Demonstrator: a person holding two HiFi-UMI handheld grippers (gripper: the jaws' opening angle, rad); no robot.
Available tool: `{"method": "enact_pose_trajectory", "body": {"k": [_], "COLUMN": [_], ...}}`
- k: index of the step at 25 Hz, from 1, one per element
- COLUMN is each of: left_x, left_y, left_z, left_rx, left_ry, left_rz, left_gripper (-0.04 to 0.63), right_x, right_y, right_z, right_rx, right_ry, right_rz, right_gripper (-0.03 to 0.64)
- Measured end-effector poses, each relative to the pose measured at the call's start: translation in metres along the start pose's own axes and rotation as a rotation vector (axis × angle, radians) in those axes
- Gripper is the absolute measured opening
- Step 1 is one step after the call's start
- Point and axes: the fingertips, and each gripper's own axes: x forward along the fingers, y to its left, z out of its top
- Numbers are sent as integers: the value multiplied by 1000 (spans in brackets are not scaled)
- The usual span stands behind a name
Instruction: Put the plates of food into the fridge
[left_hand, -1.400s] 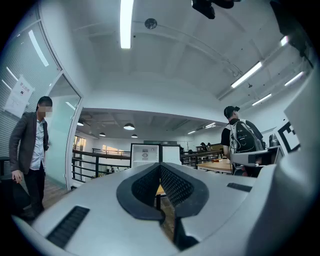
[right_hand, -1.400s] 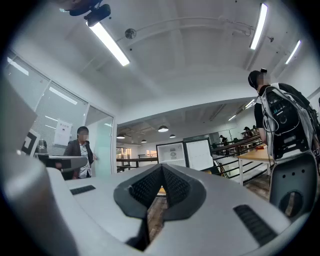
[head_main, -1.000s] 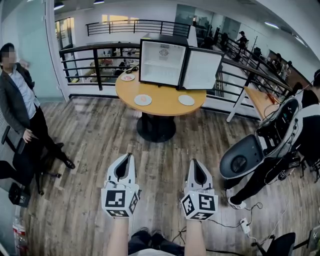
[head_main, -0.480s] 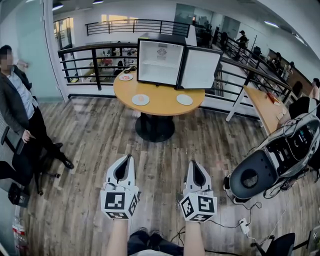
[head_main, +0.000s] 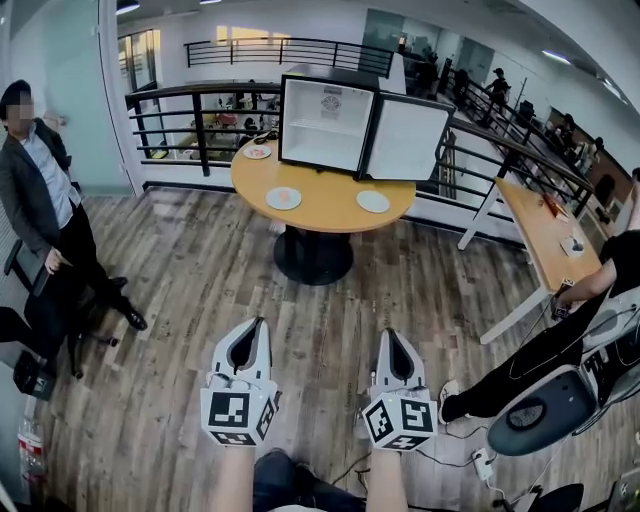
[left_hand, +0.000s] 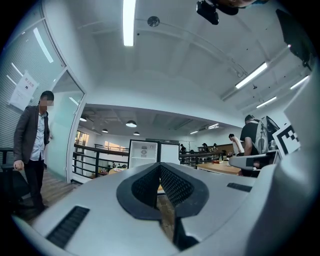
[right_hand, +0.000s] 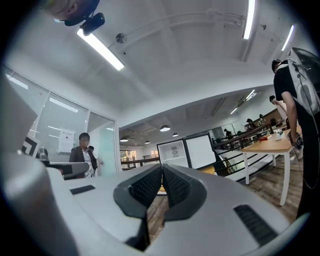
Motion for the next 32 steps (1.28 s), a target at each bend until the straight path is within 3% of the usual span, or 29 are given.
{"method": "enact_pose_trajectory", "body": {"k": [10,32], "left_x": [38,270], "left_y": [19,112], "left_z": [-13,-5], "left_rx": [-5,-13], "left_ry": [19,2], "left_rz": [22,-82], "left_gripper": [8,8], "right_x": [42,272], "right_y": [-7,-25], "right_z": [-15,-5], "right_rx": [21,-17], "right_ry": [21,-10], "right_rz": [13,-83], "right_gripper": [14,14]}}
